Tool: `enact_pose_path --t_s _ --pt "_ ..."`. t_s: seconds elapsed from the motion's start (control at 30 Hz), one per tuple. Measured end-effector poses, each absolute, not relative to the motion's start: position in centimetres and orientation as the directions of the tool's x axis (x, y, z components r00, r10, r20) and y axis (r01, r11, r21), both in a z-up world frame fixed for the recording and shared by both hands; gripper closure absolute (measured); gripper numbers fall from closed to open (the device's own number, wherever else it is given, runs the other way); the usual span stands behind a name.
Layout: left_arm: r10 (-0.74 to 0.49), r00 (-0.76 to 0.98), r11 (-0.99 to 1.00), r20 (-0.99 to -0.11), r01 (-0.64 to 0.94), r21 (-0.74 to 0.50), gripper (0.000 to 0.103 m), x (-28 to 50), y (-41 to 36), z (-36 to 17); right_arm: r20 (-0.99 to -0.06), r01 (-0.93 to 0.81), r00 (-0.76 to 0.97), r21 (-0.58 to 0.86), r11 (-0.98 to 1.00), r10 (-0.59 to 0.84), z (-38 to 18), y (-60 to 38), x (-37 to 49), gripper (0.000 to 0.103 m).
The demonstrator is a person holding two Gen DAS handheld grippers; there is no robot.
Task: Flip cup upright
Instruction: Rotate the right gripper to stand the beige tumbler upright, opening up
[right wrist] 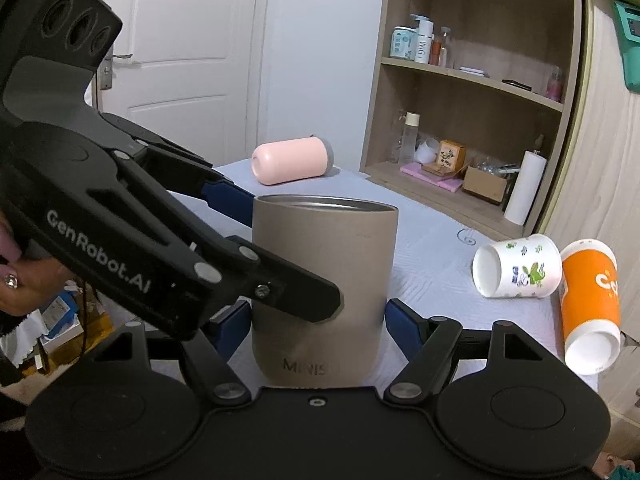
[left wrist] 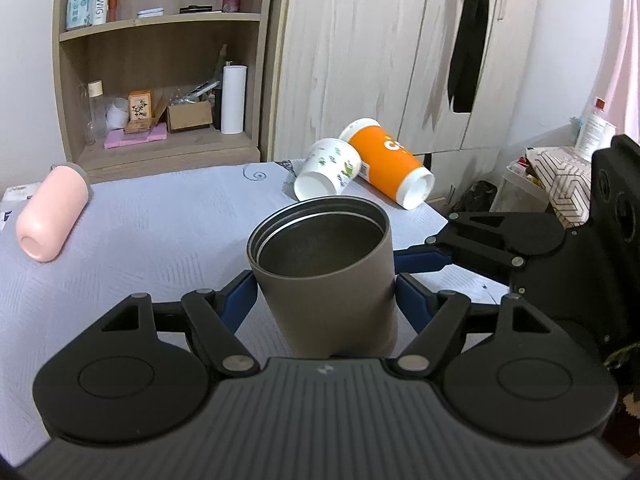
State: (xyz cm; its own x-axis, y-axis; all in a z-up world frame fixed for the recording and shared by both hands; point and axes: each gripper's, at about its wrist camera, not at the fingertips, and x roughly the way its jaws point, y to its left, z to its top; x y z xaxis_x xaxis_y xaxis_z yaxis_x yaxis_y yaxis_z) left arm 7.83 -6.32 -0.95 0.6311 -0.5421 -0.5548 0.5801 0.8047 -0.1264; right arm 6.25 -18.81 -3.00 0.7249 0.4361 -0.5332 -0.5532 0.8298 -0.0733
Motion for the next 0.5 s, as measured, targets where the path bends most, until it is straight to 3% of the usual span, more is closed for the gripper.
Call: enact_pose_path --t_s 0.5 --pt "-0.52 0.7 0.807 -0.489 0.591 -0.011 0.029 14.6 -5.9 0.7 -0.444 -0.463 0.802 -0.037 0.886 0.401 -2.9 -17.5 13.3 0.025"
